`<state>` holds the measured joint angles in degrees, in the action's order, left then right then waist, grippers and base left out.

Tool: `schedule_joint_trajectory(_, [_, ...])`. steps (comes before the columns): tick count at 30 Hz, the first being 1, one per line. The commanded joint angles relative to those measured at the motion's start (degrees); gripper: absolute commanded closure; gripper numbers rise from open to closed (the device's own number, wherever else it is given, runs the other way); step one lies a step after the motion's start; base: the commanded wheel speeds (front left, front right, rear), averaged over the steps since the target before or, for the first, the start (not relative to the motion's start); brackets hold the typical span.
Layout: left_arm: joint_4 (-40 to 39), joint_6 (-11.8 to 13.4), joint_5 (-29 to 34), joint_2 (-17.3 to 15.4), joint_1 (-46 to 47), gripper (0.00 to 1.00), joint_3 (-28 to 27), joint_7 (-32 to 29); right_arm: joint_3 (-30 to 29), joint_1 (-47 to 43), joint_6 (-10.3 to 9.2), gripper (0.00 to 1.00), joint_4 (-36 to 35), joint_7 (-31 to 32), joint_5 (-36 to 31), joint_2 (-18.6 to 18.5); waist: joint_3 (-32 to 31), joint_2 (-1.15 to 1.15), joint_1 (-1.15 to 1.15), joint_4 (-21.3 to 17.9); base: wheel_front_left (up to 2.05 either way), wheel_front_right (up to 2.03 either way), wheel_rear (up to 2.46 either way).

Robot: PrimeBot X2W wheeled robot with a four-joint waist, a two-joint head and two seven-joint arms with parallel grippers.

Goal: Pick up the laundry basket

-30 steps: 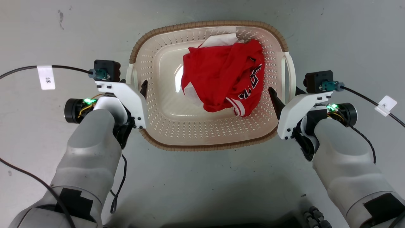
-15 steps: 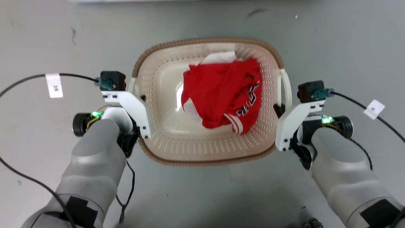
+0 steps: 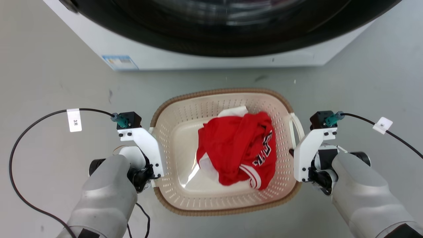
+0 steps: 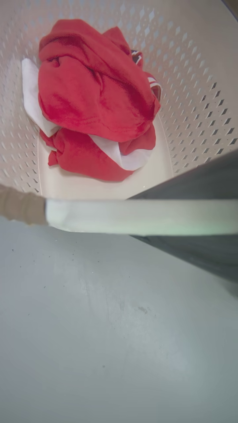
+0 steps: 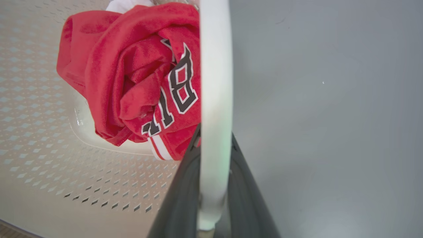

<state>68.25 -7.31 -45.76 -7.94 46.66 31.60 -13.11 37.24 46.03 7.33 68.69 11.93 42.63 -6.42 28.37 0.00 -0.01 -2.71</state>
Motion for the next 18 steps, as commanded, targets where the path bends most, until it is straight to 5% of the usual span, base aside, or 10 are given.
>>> schedule_joint_trajectory(1, [-0.7,-0.3,-0.9,0.4,-0.4,1.0,0.2,-0.7,0.4,-0.7,0.28,1.0,-0.5,1.4,0.9,0.4,-5.3,0.0,0.01,0.3,0.0,0.0,0.0])
schedule_joint_trajectory(18, [-1.4,-0.3,-9.0,-1.8,-1.2,1.0,2.9,-14.9,1.2,0.9,0.24,1.0,1.8,22.0,9.7,-0.5,-20.6,0.0,0.01,1.1,0.0,0.0,0.0])
